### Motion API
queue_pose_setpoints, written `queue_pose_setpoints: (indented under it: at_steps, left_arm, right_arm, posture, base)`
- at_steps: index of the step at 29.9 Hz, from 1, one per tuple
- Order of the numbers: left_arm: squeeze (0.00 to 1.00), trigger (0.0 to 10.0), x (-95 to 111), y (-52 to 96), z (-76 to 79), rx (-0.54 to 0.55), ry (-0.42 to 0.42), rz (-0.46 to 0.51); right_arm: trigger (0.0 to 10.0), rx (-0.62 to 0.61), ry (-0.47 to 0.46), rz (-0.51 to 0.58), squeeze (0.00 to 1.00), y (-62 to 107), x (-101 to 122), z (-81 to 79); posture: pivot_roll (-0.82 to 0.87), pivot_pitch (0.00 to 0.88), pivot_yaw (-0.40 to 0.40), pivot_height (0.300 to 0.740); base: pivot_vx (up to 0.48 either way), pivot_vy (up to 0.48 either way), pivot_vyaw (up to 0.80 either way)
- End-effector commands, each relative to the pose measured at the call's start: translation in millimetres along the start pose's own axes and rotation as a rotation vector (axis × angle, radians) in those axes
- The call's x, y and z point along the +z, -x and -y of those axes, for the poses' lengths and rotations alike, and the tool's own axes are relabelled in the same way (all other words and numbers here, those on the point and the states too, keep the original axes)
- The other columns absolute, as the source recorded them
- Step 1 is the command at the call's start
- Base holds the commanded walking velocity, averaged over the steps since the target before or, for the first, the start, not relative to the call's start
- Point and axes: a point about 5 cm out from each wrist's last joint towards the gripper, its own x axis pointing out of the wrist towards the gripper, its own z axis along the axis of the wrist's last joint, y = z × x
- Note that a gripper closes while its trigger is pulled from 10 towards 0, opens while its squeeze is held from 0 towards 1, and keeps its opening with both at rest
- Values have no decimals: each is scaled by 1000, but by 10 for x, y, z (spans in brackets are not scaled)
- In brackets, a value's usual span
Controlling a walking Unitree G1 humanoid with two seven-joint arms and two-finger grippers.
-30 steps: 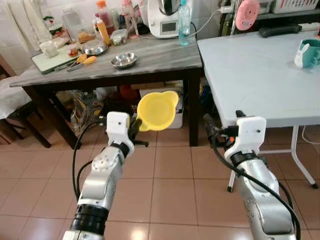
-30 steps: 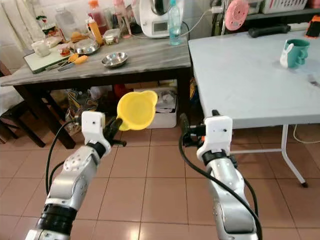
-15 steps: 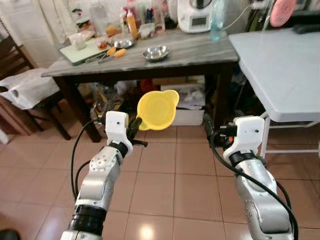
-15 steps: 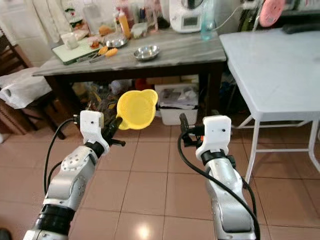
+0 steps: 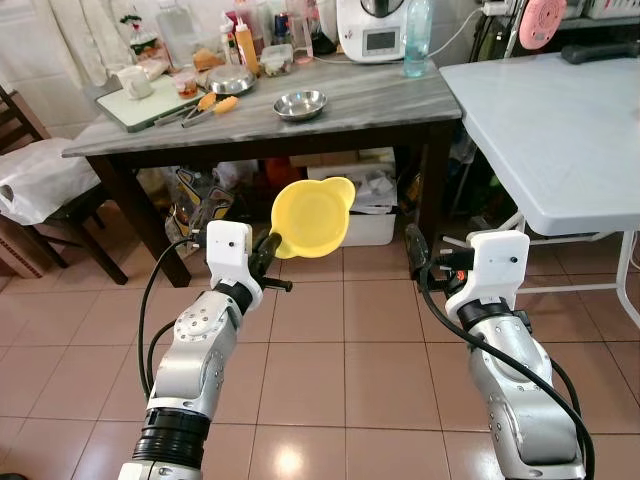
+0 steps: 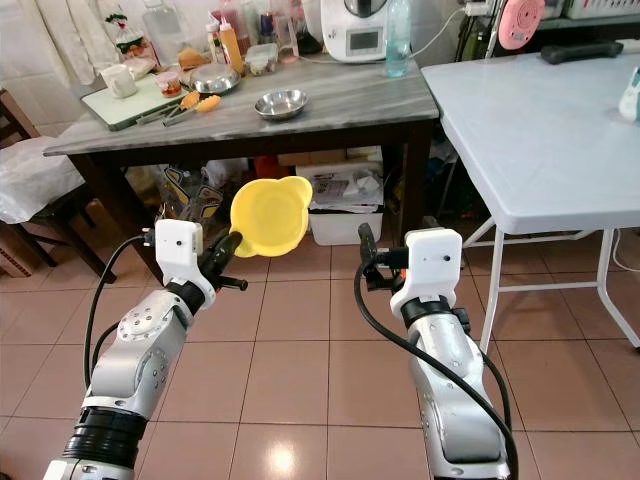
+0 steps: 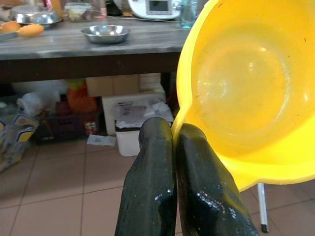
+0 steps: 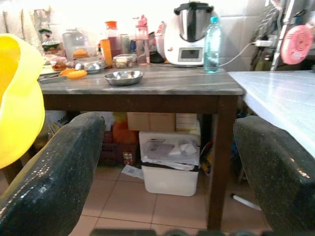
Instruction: Setting the table
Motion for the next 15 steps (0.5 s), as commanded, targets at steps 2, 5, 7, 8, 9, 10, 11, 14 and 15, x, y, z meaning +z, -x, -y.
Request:
queue_pose_setpoints:
  at_steps: [2,5,7,8,9,10,11,14,15]
  left_arm:
    - [0,10000,37,0,-44,7,-7,5]
    - [0,10000,34,-2,-36,4,-6,4]
    - [0,10000,31,-3,-30,3,-5,2]
    - [0,10000,31,-3,-30,3,-5,2]
    - [0,10000,30,-5,-27,2,-5,1]
    - [0,10000,30,-5,-25,2,-5,1]
    - [0,10000,29,-5,-23,2,-4,0]
    - [0,10000,6,0,-29,8,-9,-10]
    - [0,10000,0,0,-29,9,-7,-12]
  right_arm:
    - [10000,9,-1,20,0,-21,46,-32]
    - [10000,9,0,19,0,-21,45,-30]
    - [10000,11,0,21,0,-24,50,-38]
    - [10000,11,0,21,0,-24,50,-38]
    - [10000,11,0,21,0,-24,50,-36]
    - [10000,11,0,21,0,-23,50,-34]
    - [10000,11,1,20,0,-21,48,-34]
    - [10000,11,2,17,0,-11,43,-34]
    - [10000,11,2,16,0,-8,41,-35]
  posture:
    - [-42,0,139,740]
    - [-42,0,140,740]
    - [-43,0,140,740]
    - [-43,0,140,740]
    - [-43,0,140,740]
    - [-45,0,140,740]
    - [-45,0,140,740]
    - [-48,0,138,740]
    - [-48,0,138,740]
  base:
    - [341,0,0]
    - [333,0,0]
    - [334,0,0]
    - [334,0,0]
    - [334,0,0]
    - [330,0,0]
    - [334,0,0]
    - [328,0,0]
    - [330,0,0]
